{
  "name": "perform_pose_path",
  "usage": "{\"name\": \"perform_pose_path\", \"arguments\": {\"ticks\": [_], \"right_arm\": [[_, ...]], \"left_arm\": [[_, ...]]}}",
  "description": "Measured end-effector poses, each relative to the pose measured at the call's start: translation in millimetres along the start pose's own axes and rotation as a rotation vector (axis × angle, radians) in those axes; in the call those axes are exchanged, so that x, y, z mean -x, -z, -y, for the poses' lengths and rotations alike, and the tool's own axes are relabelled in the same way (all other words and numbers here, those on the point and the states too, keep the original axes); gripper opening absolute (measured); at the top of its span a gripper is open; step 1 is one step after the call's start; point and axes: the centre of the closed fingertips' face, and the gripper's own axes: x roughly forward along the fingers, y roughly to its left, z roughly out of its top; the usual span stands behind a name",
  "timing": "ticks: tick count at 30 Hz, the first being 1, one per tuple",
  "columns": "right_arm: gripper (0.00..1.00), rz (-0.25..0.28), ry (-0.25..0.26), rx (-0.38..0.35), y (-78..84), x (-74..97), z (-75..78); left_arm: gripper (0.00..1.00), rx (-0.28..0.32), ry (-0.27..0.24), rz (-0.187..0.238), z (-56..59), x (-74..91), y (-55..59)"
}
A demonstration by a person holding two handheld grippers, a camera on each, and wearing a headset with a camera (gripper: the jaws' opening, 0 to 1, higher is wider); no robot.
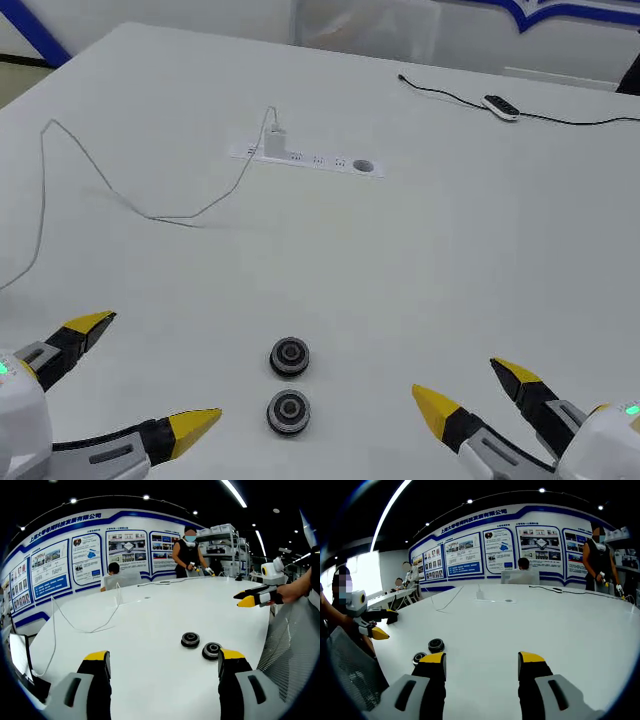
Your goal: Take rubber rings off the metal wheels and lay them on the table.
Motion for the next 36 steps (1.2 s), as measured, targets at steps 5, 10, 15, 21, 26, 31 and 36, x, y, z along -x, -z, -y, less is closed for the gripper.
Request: {"name": "perform_pose_path", "arguments": {"ticks": [5, 10, 15, 21, 26, 31, 36], "right_arm": [[0.59, -0.012, -0.004, -0.006, 2.9, 0.3, -0.9], [0.59, -0.021, -0.01, -0.014, 5.2, 0.2, -2.0], [0.59, -0.029, -0.009, -0.021, 7.3, -0.2, -1.5], [0.58, -0.035, -0.013, -0.03, 9.1, -1.5, -1.5], [0.58, -0.043, -0.016, -0.039, 10.8, -1.7, -2.5], [0.58, -0.067, -0.021, -0.044, 16.7, -1.0, -4.3], [0.58, -0.082, -0.019, -0.043, 19.8, -0.5, -4.0]], "left_arm": [[0.88, -0.02, 0.033, -0.005, 7.8, -7.2, -2.4], [0.86, -0.021, 0.052, -0.011, 10.6, -13.3, -3.3], [0.82, -0.026, 0.07, -0.02, 13.4, -16.4, -2.4], [0.76, -0.043, 0.104, -0.027, 19.3, -21.4, -1.1], [0.74, -0.051, 0.127, -0.028, 25.3, -26.6, -2.1], [0.71, -0.078, 0.164, -0.036, 35.6, -35.5, -2.7], [0.66, -0.09, 0.269, -0.046, 54.6, -42.0, 1.8]]}}
